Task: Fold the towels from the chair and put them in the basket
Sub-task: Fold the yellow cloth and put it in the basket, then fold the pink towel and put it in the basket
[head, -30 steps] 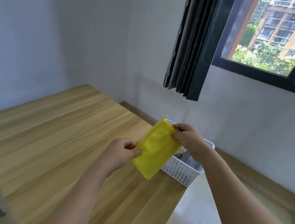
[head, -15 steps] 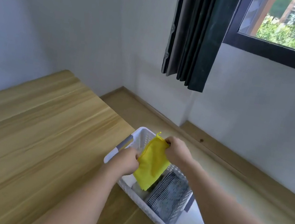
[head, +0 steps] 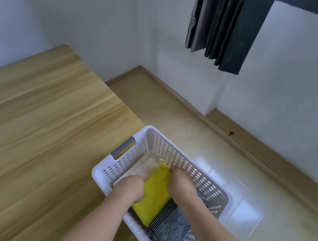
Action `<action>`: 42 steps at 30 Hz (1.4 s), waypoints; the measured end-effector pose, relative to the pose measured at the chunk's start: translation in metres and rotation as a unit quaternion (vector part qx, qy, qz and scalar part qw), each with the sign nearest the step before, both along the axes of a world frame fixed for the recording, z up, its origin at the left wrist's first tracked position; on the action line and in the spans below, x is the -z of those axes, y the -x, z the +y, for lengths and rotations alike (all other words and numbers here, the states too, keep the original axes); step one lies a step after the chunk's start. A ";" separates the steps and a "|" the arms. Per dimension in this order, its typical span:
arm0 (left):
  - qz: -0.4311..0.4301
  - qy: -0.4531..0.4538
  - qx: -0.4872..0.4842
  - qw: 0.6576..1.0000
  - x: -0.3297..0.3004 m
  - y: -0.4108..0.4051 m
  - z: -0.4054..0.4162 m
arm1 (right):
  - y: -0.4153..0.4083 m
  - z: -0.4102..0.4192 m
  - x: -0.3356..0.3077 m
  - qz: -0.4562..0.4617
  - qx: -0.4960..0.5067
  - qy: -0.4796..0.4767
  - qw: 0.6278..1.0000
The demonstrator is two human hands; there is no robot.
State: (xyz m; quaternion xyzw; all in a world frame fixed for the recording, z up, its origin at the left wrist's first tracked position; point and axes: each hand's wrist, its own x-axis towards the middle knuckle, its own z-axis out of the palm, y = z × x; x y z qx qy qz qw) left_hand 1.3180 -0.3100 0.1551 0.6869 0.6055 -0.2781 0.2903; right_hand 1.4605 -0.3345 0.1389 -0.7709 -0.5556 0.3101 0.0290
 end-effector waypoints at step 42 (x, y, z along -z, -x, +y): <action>-0.202 -0.462 0.072 0.861 -0.219 0.459 -0.170 | 0.423 -0.205 -0.254 -0.011 0.004 -0.241 0.971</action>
